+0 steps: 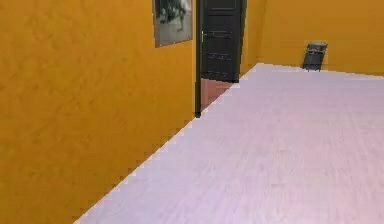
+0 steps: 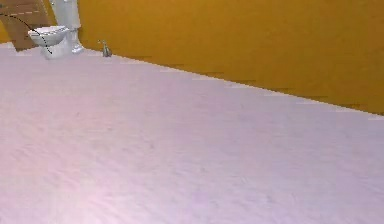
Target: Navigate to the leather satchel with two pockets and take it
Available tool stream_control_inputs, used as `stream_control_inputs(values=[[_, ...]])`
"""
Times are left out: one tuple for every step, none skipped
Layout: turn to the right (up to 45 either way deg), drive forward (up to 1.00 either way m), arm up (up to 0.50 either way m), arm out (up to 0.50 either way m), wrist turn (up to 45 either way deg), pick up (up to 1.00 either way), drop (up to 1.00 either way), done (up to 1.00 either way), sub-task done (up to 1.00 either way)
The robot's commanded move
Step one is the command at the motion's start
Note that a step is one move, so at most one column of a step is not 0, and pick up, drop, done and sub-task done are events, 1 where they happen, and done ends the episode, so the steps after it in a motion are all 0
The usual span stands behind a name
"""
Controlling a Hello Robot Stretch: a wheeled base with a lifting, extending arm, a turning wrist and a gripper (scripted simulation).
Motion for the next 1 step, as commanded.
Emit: stream_control_inputs(values=[[15.0, 0.0, 0.0, 0.0, 0.0, 0.0, 0.0, 0.0, 0.0]])
